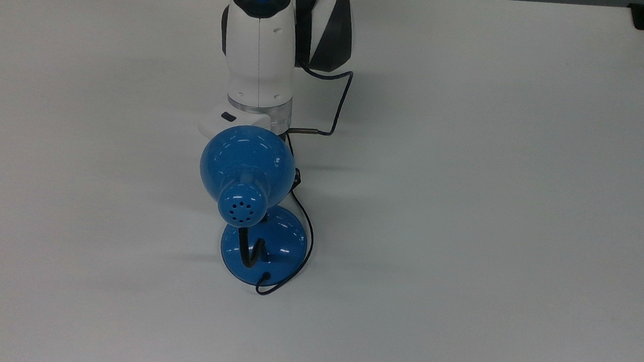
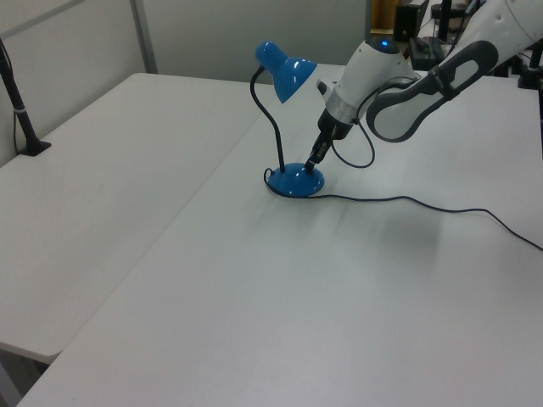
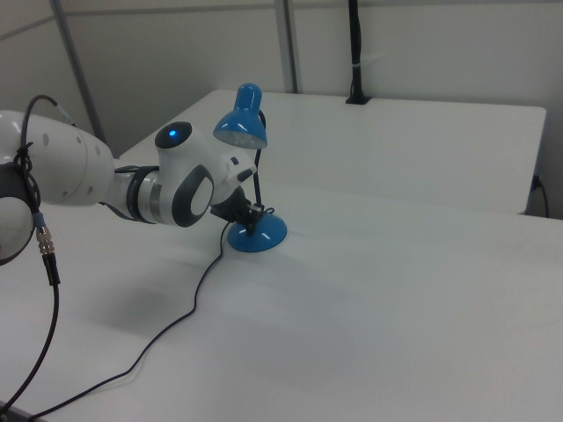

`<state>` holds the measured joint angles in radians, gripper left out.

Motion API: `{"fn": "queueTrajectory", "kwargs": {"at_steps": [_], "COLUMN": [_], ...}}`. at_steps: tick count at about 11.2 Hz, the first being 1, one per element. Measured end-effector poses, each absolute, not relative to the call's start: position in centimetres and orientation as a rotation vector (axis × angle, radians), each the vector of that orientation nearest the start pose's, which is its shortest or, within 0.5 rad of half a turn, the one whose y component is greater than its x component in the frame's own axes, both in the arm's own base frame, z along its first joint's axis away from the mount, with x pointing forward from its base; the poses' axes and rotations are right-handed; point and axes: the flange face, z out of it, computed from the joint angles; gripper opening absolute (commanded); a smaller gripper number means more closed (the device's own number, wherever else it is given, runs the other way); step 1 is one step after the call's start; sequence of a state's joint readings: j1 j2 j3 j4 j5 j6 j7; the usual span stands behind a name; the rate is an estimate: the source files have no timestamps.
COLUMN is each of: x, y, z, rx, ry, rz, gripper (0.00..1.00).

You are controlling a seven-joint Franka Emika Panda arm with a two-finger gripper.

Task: Turn on the lamp
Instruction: 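Press down on the lamp base switch with the gripper fingertips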

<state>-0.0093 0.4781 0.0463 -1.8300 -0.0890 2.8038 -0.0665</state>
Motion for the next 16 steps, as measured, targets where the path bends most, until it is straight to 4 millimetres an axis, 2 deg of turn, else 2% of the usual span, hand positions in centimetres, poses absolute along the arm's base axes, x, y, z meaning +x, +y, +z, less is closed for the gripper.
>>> {"fn": "queueTrajectory", "kwargs": {"at_steps": [11,16], "x": [68.88,68.96], "y": [2.42,2.31], "z": [32.46,32.11], "rx": [-3.053,-3.058], "ry": [-0.262,-0.405], "rz": [-0.845,-0.857], "gripper": [0.0,0.0]}}
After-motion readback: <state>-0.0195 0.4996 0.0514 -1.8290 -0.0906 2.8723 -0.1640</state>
